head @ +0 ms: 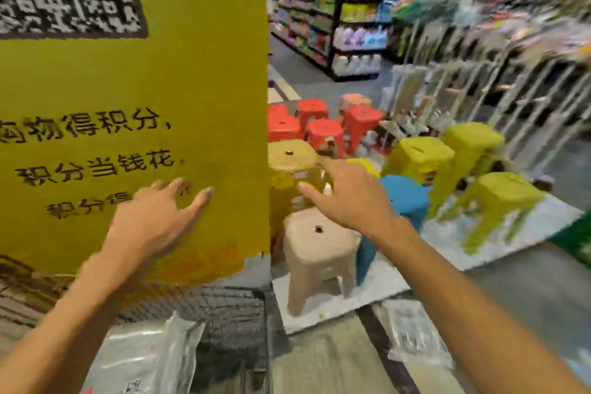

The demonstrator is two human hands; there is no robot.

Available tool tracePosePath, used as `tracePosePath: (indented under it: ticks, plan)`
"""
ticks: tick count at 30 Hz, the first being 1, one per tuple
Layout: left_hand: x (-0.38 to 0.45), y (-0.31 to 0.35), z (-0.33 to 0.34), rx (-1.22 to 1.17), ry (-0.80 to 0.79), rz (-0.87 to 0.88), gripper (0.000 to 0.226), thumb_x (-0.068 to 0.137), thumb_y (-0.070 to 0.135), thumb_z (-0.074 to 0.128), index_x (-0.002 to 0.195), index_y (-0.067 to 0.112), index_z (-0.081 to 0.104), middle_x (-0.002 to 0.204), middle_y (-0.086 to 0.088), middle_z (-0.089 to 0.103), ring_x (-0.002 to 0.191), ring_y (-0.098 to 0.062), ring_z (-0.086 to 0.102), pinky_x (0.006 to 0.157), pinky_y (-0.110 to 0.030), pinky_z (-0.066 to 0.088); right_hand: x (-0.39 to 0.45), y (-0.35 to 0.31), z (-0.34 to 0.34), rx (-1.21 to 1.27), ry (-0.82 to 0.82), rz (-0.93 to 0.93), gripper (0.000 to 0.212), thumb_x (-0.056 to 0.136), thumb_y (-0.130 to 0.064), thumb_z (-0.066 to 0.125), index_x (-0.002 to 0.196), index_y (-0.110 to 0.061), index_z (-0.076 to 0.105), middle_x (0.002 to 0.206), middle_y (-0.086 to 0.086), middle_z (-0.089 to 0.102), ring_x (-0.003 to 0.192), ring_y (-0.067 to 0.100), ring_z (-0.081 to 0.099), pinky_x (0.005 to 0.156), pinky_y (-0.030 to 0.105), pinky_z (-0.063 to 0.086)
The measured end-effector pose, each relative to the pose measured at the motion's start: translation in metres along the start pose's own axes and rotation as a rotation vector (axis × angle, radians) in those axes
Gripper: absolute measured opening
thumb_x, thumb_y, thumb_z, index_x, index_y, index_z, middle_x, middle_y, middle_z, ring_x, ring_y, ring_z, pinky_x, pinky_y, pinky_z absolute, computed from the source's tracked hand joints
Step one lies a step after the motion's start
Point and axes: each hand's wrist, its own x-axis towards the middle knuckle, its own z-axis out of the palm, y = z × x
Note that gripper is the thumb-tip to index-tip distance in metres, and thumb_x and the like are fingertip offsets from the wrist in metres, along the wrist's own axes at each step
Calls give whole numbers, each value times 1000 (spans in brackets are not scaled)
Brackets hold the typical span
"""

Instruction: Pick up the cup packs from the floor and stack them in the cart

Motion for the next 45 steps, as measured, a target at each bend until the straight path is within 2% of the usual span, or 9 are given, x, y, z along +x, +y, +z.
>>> tracePosePath:
  ticks: [4,8,12,19,26,31,36,39,45]
  plan:
    - [-8,114,20,-49,-11,243,94,78,92,17,140,32,56,144,-15,56,124,-40,58,99,-52,49,-87,109,-43,-12,79,289,63,99,-65,56,148,-26,57,144,7,63,133,35,57,100,46,48]
    - [-40,225,50,-102,-77,459,103,71,93,13,138,28,57,139,-17,60,120,-42,60,97,-51,50,-196,199,-81,-38,126,538,70,101,-65,54,158,-25,46,155,5,56,139,31,52,104,44,46]
    - [-102,334,92,-123,-121,661,92,81,90,21,134,26,60,129,-18,66,117,-40,61,97,-51,50,-315,281,-102,-4,158,763,74,97,-72,52,153,-25,49,149,6,60,127,31,62,100,51,55]
    - [-208,480,168,-140,-322,873,86,84,88,26,138,28,56,142,-11,57,121,-35,58,95,-52,50,-489,385,-118,31,147,1067,75,100,-65,54,160,-22,41,155,9,54,138,35,53,107,50,48]
    - [-255,580,250,-73,-472,1002,67,95,73,38,143,29,50,140,-11,59,120,-36,60,92,-47,46,-575,452,-93,120,172,1318,78,97,-73,51,159,-28,38,152,4,55,129,34,59,98,47,54]
    - [-275,648,332,10,-636,1151,67,94,72,42,142,27,52,139,-12,60,121,-37,59,96,-47,47,-622,486,-33,176,218,1565,69,96,-71,54,150,-28,45,132,3,65,119,32,63,79,40,50]
    - [-323,715,448,160,-790,1335,72,92,75,40,150,34,44,156,-7,48,138,-35,49,114,-53,38,-669,502,61,329,304,1914,81,95,-71,56,160,-27,34,148,3,58,133,30,58,100,46,53]
    - [-356,739,541,188,-866,1441,89,81,84,34,153,33,39,155,-7,48,138,-32,47,113,-52,39,-695,514,142,440,325,2091,93,92,-77,52,166,-29,22,154,6,53,137,30,54,101,45,51]
    - [-442,739,774,317,-937,1653,83,89,80,39,156,33,33,158,-8,43,137,-36,49,108,-50,42,-737,555,359,689,526,2333,104,88,-80,57,169,-37,6,165,4,43,148,36,44,114,48,39]
